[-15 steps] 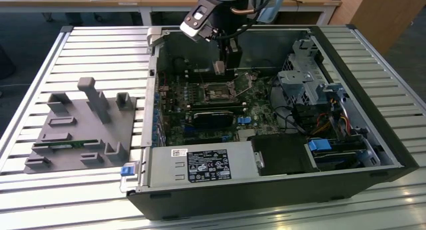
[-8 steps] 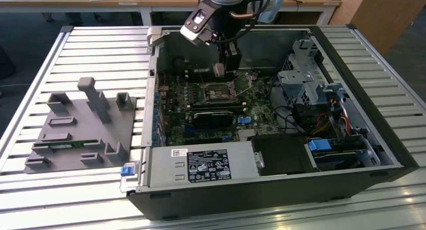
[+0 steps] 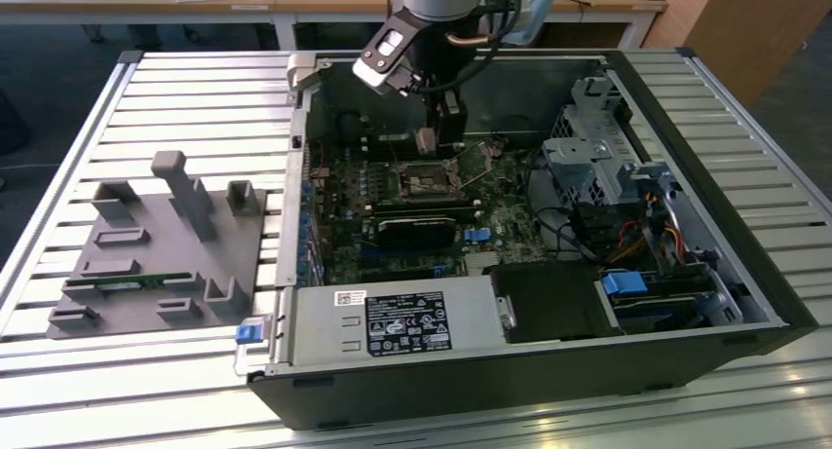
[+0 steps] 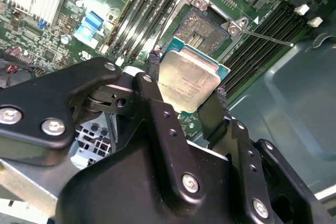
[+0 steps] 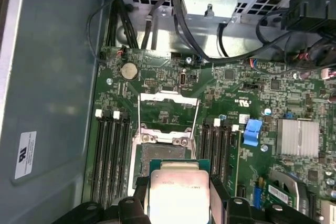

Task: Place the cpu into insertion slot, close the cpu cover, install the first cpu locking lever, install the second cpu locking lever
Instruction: 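Place the cpu into insertion slot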

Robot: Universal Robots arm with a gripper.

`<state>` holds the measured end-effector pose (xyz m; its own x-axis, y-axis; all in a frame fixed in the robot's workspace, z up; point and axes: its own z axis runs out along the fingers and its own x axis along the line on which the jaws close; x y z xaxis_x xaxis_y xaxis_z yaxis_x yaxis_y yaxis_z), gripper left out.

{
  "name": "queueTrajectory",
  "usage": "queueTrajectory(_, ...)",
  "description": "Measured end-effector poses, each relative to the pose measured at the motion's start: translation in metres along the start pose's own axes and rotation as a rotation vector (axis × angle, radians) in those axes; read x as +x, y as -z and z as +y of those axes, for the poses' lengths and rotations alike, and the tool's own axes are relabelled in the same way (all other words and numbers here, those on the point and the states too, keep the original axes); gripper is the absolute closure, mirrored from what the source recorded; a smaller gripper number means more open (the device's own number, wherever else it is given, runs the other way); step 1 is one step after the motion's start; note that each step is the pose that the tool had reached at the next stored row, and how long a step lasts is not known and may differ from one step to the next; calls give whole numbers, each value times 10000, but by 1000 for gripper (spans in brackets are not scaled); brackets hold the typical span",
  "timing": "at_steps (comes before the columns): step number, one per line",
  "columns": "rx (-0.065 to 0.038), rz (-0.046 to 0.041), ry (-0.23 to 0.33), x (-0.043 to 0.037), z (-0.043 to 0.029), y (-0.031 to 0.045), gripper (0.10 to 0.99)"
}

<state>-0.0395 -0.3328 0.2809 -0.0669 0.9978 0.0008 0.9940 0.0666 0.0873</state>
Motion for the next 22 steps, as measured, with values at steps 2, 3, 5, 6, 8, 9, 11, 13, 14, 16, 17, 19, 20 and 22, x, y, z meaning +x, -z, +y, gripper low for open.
queueTrajectory(2, 1, -1, 0, 0, -1, -15, 545)
queueTrajectory(3, 1, -1, -1, 0, -2, -19, 545)
queueTrajectory(5, 2, -2, -1, 0, -3, -24, 545)
queueTrajectory(6, 1, -1, -1, 0, -3, -28, 545)
queueTrajectory(8, 1, -10, -1, 0, -4, -37, 545)
queueTrajectory(9, 3, -17, 0, 0, -4, -40, 545)
queueTrajectory(11, 3, -32, 1, 0, -5, -52, 545)
queueTrajectory(13, 3, -43, 3, 1, -6, -70, 545)
queueTrajectory(14, 5, -58, 3, 1, -8, -85, 545)
queueTrajectory(16, 6, -67, 3, 5, -11, -122, 545)
queueTrajectory(17, 6, -69, 1, 8, -12, -140, 545)
queueTrajectory(19, 9, -73, -35, 12, -15, -177, 545)
queueTrajectory(20, 9, -78, -96, 14, -17, -195, 545)
queueTrajectory(22, 10, -87, -187, 18, -19, -228, 545)
